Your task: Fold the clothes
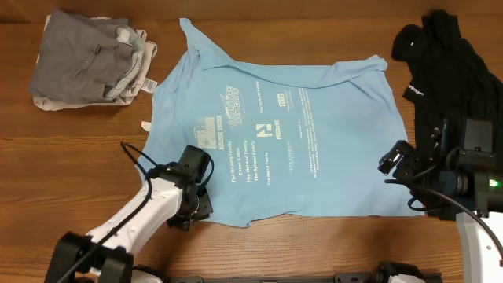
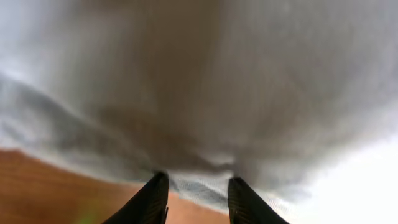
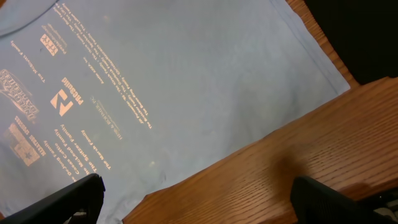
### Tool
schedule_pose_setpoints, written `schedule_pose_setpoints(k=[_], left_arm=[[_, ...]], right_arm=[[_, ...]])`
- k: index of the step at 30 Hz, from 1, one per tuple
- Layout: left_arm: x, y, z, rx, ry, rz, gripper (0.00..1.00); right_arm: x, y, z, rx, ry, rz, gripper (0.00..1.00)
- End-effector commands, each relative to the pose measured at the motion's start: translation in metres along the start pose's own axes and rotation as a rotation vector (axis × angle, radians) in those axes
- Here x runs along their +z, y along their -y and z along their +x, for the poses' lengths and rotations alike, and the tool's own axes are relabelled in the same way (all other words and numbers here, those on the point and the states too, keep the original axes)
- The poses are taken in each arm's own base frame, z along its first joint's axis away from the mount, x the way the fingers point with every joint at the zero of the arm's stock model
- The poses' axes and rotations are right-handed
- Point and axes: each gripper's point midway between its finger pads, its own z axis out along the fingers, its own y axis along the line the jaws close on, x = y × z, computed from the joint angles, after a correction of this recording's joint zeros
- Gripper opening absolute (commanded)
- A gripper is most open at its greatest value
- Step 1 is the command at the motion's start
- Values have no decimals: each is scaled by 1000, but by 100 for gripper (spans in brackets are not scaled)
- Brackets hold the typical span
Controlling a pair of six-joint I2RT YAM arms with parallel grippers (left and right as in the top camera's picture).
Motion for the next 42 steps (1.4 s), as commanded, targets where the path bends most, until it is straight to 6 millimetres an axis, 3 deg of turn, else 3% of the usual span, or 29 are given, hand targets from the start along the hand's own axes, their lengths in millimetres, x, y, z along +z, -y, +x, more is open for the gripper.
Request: schedule_pose_setpoints(k=[1,2,5,6,11,18,20,26,28,31,32,35,38,40,42], left_arm=[[12,-3,0,-9,-10,-39,32],[13,-3,0,-9,-15,-41,31],[13,-3,2,-5,-25,-41,7],[11,-4,3,-5,-33,-48,4],[-11,-2,1,17,-65,-73,4],[-74,4,-8,122,-97,-111,4],[-88,13,-21,163,-50,-84,4],[-94,39,-75,155,193,-22,4],[-100,50,-103,140,323,4,4],[-106,54,-125,122,420,-5,4],[-106,55,-132,117,447,-15,6],[-103,56,-153,98,523,-53,27],[-96,68,-173,156,581,-64,86],[-95,75,-173,218,565,-49,99],[-106,82,-161,253,497,-2,100]], right_arm=[[-1,-2,0,-9,6,-10,100],[-1,-2,0,-9,5,-9,100],[-1,-2,0,-9,6,-10,100],[-1,-2,0,-9,6,-10,100],[-1,-2,0,-9,6,-10,100],[-1,0,3,-8,-6,-3,100],[-1,0,2,-9,-3,-5,100],[-1,-1,1,-28,2,-7,100],[-1,-1,1,-28,2,-7,100],[-1,-1,1,-28,3,-8,100],[-1,-1,1,-28,2,-8,100],[-1,-1,0,-28,3,-8,100],[-1,-1,1,-28,2,-8,100],[-1,-1,1,-28,-1,-6,100],[-1,0,2,-27,-4,-4,100]])
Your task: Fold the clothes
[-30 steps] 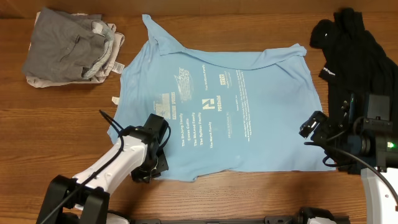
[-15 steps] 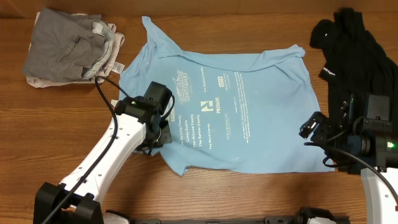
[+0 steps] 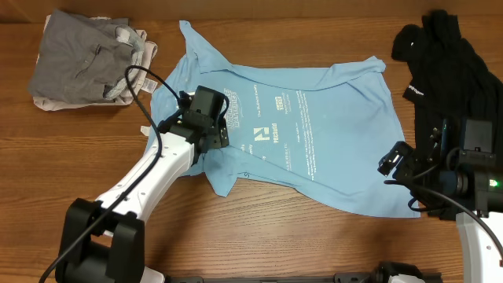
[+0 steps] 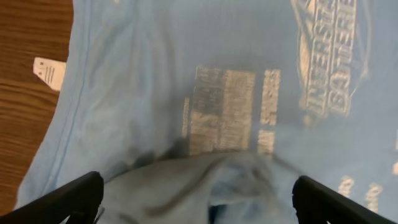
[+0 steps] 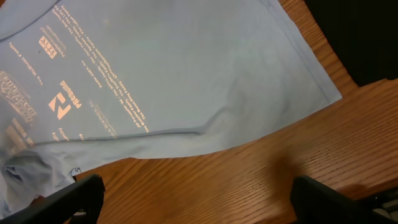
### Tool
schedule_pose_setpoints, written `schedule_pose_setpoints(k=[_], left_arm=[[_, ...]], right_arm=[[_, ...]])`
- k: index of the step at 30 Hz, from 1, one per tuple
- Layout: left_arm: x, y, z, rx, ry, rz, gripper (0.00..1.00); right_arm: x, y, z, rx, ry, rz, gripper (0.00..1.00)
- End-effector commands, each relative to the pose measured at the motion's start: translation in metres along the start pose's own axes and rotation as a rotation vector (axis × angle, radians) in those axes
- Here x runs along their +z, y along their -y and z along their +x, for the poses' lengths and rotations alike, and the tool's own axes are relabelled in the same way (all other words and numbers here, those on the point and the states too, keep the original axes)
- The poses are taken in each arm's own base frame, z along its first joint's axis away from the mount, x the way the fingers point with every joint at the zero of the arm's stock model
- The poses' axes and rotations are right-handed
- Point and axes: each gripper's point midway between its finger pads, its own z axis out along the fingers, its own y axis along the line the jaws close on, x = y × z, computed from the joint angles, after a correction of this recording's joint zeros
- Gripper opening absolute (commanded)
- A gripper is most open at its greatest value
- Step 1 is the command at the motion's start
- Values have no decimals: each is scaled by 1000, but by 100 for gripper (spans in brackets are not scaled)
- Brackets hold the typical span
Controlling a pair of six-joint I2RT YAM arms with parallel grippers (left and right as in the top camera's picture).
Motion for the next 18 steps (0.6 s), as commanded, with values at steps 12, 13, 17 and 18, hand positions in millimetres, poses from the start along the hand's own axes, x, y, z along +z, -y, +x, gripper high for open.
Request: schedule_pose_setpoints(k=[12,13,17,18], left_arm=[[-60,50,74,338,-218,150,66],[-58,55,87,372,-229,154,55],[-51,51,109,338,-246,96,55],[-48,48,113,324,-251,78,55]], right_arm=[[-1,-2,-2,-10,11,-12,100],[-1,-2,-2,-10,12,-13,100],[-1,-3,-1,-9,10,-13,100],[-1,-3,-2,-10,11,-14,100]])
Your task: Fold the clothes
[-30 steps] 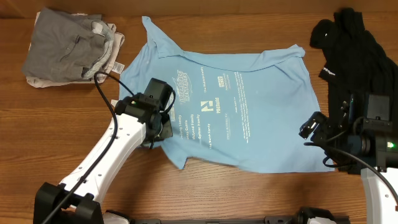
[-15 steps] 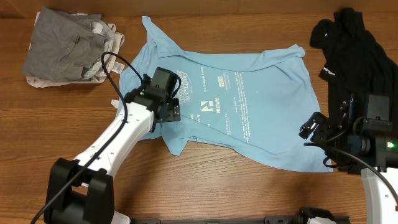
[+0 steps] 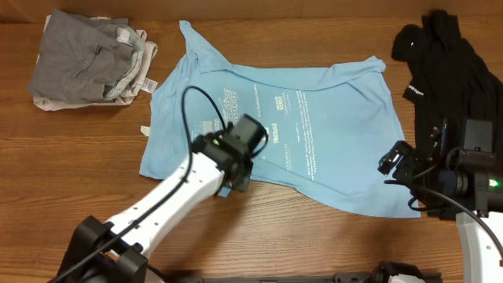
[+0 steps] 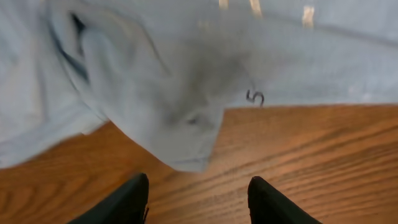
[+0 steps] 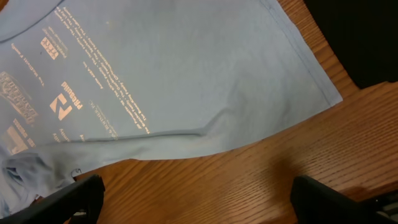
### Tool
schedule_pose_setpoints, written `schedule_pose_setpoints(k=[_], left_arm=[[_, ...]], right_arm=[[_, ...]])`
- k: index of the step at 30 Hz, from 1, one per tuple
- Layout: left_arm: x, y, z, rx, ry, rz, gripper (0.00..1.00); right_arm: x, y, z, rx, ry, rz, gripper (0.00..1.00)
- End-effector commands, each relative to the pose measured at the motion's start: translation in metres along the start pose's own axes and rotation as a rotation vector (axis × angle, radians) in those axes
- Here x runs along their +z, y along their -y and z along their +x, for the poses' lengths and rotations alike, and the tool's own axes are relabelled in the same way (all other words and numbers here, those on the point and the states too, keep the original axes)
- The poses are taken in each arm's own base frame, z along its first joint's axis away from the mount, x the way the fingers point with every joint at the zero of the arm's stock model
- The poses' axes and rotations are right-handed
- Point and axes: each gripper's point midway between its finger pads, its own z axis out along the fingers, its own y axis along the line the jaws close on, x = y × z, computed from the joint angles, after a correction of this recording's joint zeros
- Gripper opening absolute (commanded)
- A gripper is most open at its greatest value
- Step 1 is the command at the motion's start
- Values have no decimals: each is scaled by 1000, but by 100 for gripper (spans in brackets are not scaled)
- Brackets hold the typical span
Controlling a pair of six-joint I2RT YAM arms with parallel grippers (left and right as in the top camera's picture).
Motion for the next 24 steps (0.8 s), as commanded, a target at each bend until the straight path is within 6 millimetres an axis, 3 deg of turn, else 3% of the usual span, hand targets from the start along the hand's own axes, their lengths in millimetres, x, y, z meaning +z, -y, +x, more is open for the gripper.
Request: schedule_pose_setpoints(k=[1,12,21,24], left_arm=[[15,-7,17,-70,-16,-53,56],[56,-10,38,-79,-3,-44,59],[73,-7,34,-108,74,-15,59],[74,-10,31,-111,89,-30,52]], right_arm=[[-1,-3,-1,-6,6,-14,100],[-1,-4,-2,-7,13,-18,100],[-1,-3,-2,-8,12,-17,100],[-1,-3,-2,-8,12,-17,100]])
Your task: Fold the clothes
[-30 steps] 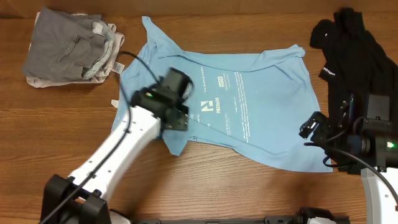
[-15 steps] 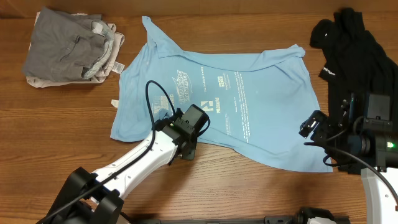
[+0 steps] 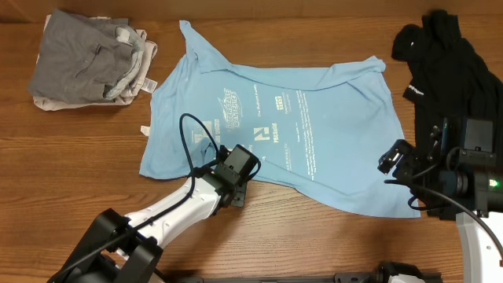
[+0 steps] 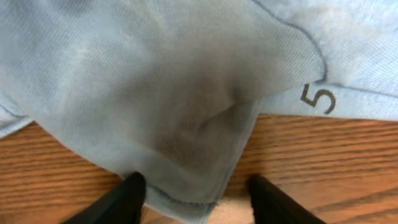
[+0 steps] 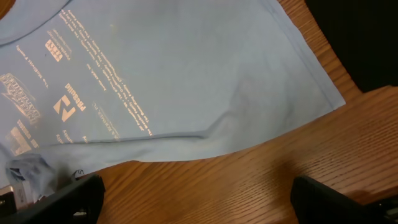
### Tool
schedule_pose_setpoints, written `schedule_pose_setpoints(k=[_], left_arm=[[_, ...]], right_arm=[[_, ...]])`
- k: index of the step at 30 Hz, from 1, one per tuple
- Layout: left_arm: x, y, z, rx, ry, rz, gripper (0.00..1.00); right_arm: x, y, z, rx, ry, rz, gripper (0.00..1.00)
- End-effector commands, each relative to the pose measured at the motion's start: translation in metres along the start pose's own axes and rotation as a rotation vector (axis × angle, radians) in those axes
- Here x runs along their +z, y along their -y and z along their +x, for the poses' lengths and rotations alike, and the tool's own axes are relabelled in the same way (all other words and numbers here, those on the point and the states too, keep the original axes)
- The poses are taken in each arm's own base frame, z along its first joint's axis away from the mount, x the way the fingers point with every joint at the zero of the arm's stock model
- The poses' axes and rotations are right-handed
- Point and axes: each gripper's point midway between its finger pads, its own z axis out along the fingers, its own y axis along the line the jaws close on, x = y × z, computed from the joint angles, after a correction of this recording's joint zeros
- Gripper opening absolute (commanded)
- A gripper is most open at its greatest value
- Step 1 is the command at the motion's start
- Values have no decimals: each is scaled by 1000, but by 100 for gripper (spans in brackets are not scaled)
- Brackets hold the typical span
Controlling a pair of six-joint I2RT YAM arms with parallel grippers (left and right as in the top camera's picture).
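Note:
A light blue printed T-shirt lies spread on the wooden table, its front left corner bunched into a fold at the front edge. My left gripper is down at that fold. In the left wrist view this gripper is open, one black finger on each side of the fold's hem. My right gripper hovers by the shirt's right front corner. It also stands open, with bare wood between its fingers.
A pile of folded grey and pale clothes sits at the back left. A black garment lies at the right edge, beside the right arm. A small white tag pokes out at the shirt's left hem.
My left gripper has moved toward the front edge and lower, from above the bunched fold to close against it, still open. The shirt and the right arm have not moved.
The shirt lay flat with my left gripper shut on its front left corner. Then that corner lay bunched further back and right, the front hem slanted, and the gripper was open over the print. Later it was open above the bunch, and now sits at it.

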Motion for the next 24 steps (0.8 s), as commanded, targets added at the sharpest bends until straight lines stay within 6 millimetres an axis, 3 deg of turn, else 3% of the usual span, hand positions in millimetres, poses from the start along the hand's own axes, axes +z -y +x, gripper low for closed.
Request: schedule_pose_setpoints(k=[1,7,12,15,20,24], left_arm=[[3,-9,1,-17,11,-39,47],[3,-8,2,-20,8,-36,15],[2,-6,1,-20,4,-25,7],[-4,6,-4,-21,-6,32,4],[-36,25,-37,27,14,82,4],[-87,33,-70,47,31,90,4]], right_arm=[[-1,-1,0,-6,4,-8,100],[-1,-2,0,-6,5,-9,100],[-1,-2,0,-6,5,-9,100],[-1,-2,0,-6,6,-9,100],[-1,-2,-1,-7,9,-10,100],[-1,-2,-1,-10,9,-9,100]])
